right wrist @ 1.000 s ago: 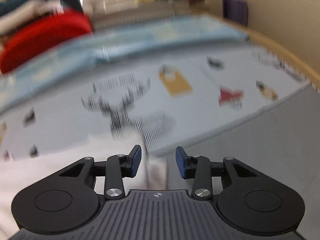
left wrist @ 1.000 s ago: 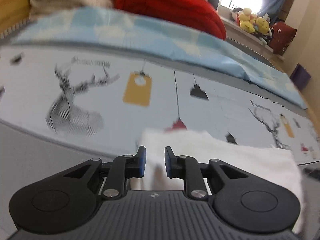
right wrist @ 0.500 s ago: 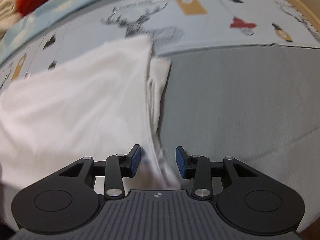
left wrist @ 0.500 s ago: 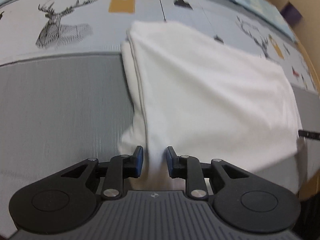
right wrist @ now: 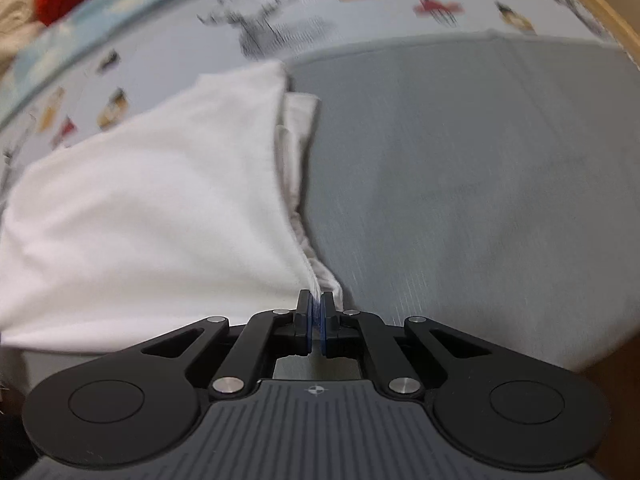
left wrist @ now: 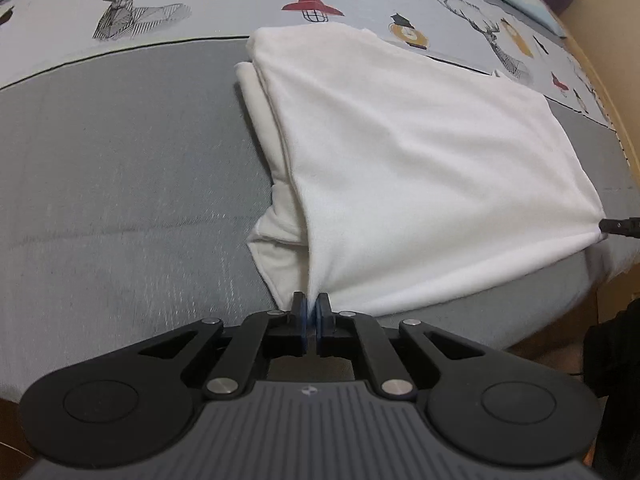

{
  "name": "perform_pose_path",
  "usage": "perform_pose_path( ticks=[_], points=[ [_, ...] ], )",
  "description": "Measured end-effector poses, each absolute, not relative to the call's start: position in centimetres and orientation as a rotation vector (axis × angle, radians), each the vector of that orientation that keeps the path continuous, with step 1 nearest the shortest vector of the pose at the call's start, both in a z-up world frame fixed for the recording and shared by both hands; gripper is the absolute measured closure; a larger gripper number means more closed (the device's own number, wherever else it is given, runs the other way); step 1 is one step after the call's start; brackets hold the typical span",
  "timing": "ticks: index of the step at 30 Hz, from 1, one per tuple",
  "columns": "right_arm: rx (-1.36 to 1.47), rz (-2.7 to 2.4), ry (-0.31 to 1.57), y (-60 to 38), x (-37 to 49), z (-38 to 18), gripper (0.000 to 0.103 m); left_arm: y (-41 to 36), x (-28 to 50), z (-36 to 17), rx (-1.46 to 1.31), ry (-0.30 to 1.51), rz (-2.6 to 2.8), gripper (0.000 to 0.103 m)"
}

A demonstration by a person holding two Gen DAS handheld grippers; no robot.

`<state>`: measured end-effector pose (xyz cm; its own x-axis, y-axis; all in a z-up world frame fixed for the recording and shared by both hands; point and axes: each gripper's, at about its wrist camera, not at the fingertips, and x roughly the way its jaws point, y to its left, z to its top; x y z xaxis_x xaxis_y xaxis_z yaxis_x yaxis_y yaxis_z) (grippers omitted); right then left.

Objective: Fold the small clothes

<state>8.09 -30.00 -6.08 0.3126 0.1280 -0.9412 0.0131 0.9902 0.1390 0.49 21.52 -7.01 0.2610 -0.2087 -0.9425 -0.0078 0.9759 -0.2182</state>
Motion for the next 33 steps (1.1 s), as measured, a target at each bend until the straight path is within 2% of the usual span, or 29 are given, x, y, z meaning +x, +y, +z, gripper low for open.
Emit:
perform_pose_path(
  ticks=[2,3,5,10,11,14,15,16,18,24,27,32,33],
  points=[
    [0.09,0.047,1.202,-29.7,7.6,-6.2,0.097,22.6,0.1,-7.1,-0.241,1.291,-0.119,0.094],
    [0.056,0.021,1.18,-29.6,7.3,-6.4,0.091,23.3,-0.1,-6.9,-0.281,1.27,-0.1,0.085],
    [0.032,-0.002,1.133,-29.4,7.2,-6.2,0.091,25.0,0.0,-6.4,-0.375,1.212,-0.066,0.069],
    [0.083,0.145,1.04,-28.3,7.7,-5.4,0.081,25.6,2.0,-6.4,-0.468,1.175,-0.024,0.068],
    [0.068,0.164,1.056,-27.8,8.0,-5.8,0.078,25.4,2.5,-6.5,-0.459,1.179,-0.022,0.068],
    [-0.097,0.128,1.21,-26.4,9.0,-9.2,0.073,24.7,3.8,-6.8,-0.444,1.186,-0.026,0.057],
    [-0.148,0.102,1.261,-26.2,9.2,-10.3,0.061,24.6,4.1,-7.1,-0.446,1.185,-0.023,0.055],
    [-0.156,0.073,1.257,-26.3,9.5,-10.4,0.054,24.5,4.5,-7.2,-0.447,1.185,-0.019,0.054],
    [-0.11,0.068,1.23,-26.8,9.9,-9.1,0.056,24.2,5.6,-7.6,-0.453,1.19,-0.006,0.051],
    [0.015,0.093,0.846,-30.2,9.0,0.2,0.057,25.1,7.8,-9.2,-0.499,1.233,0.002,0.051],
    [0.062,0.079,0.702,-32.7,7.9,2.5,0.057,24.8,8.8,-10.4,-0.498,1.264,-0.018,0.051],
    [0.174,-0.013,0.667,-34.7,7.0,2.5,0.056,23.7,9.3,-11.3,-0.459,1.26,-0.054,0.052],
    [0.147,-0.023,0.664,-34.8,6.9,2.2,0.056,23.5,9.3,-11.3,-0.447,1.255,-0.054,0.059]
  ],
)
